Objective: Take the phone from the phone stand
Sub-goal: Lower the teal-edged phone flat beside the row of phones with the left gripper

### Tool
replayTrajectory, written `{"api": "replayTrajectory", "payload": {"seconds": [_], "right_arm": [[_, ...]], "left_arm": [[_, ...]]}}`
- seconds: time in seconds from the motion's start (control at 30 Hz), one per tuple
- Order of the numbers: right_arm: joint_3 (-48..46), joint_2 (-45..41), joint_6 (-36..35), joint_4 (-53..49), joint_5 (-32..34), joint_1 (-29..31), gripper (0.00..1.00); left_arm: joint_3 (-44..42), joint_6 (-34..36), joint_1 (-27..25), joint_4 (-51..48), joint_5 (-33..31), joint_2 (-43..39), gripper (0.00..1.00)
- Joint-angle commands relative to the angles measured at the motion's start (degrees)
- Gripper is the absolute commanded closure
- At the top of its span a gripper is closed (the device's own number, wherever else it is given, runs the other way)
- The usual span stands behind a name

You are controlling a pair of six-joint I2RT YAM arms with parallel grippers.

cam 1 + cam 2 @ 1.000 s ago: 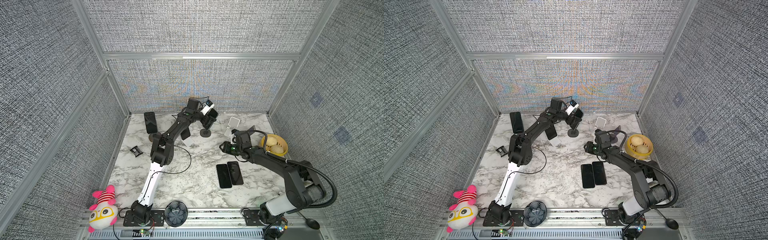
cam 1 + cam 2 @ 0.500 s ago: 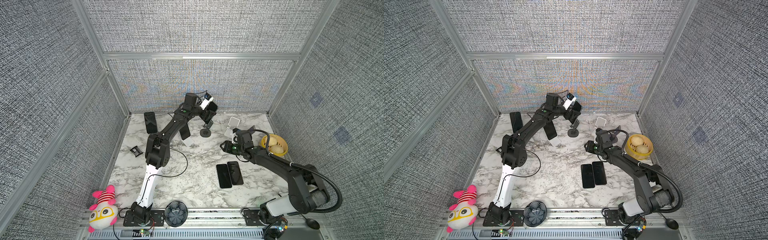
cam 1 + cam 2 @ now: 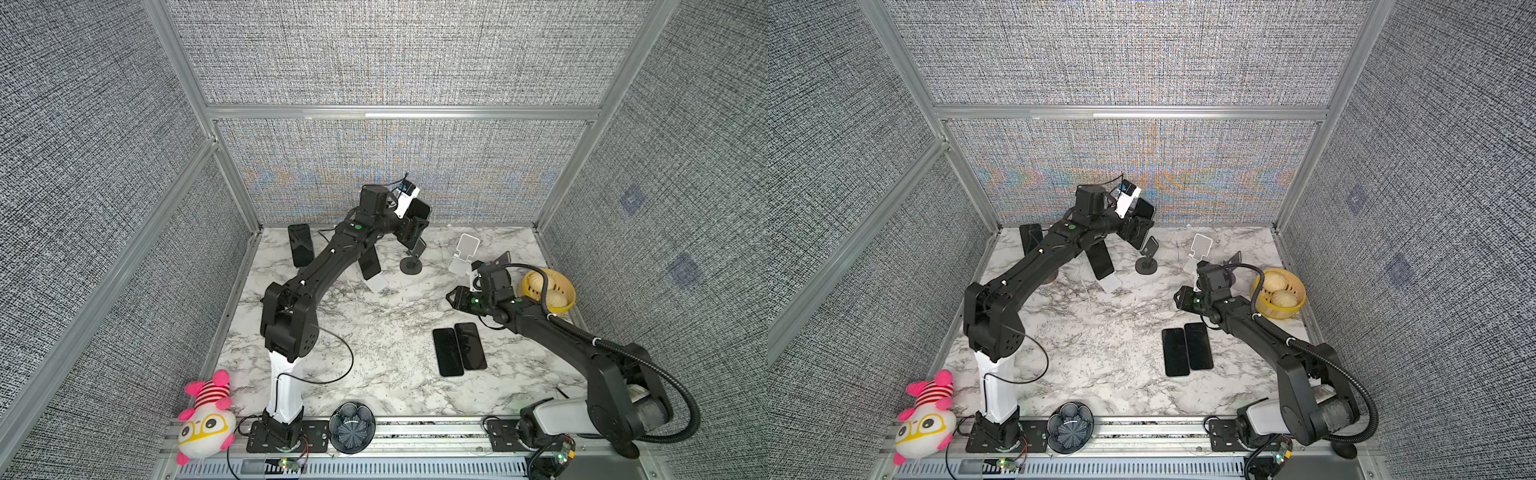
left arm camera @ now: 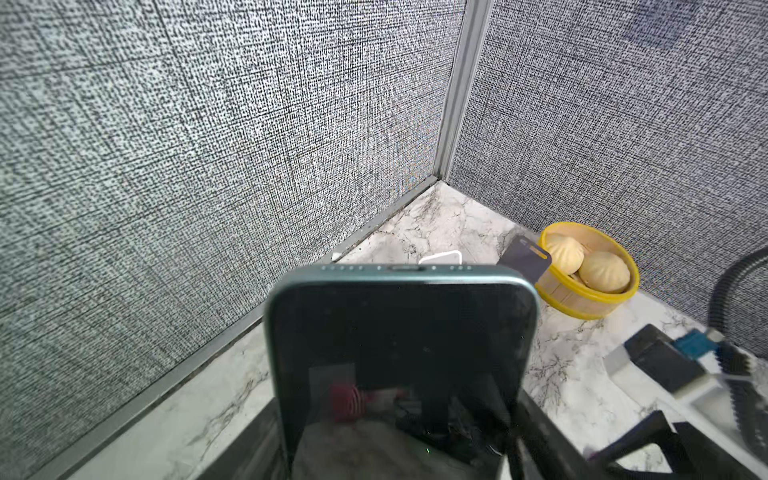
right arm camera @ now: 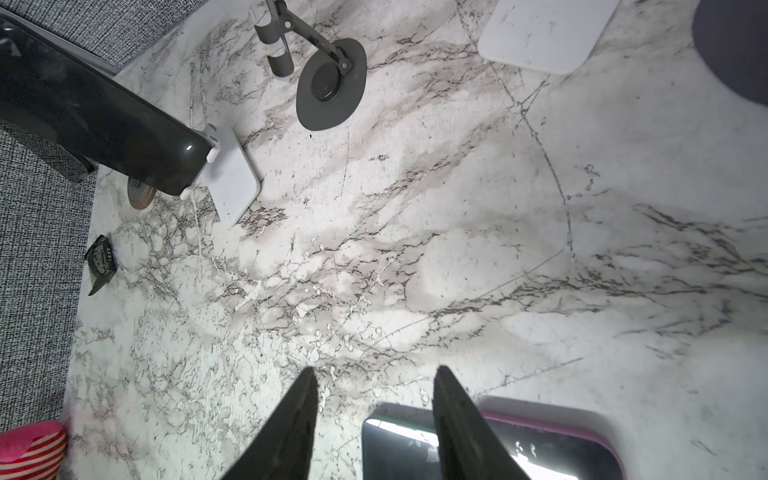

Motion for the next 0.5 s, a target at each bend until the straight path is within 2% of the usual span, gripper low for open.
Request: {"api": "replayTrajectory", "payload": {"seconds": [0.0, 0.13, 0.27, 0.37, 0.47], "right_arm": [[-0.4, -0.7, -1.0, -1.3, -0.4, 0.0, 0.53], [-0.4, -0.7, -1.3, -1.8, -0.1, -0.1, 0.53], [-0.7, -0.2, -1.1, -1.2, 0.1, -0.1, 0.53], [-0.6, 0.1, -1.3, -1.3, 0.9, -0.1, 0.53], [-0.3, 0.1, -1.9, -2.0, 1.6, -0.1, 0.53]], "left_arm": [[-6.5, -3.7, -1.4, 3.9, -4.1, -6.3, 0.73], [-14.0, -7.5, -4.1, 1.5, -8.9, -12.1, 0.76], [-21.5, -15.1, -7.2, -1.3, -15.3, -18.4, 0.78], [-27.9, -25.6, -8.8, -2.4, -21.3, -23.5, 0.90], [-34.5, -36.3, -10.4, -3.1, -24.1, -27.1, 0.94]]}}
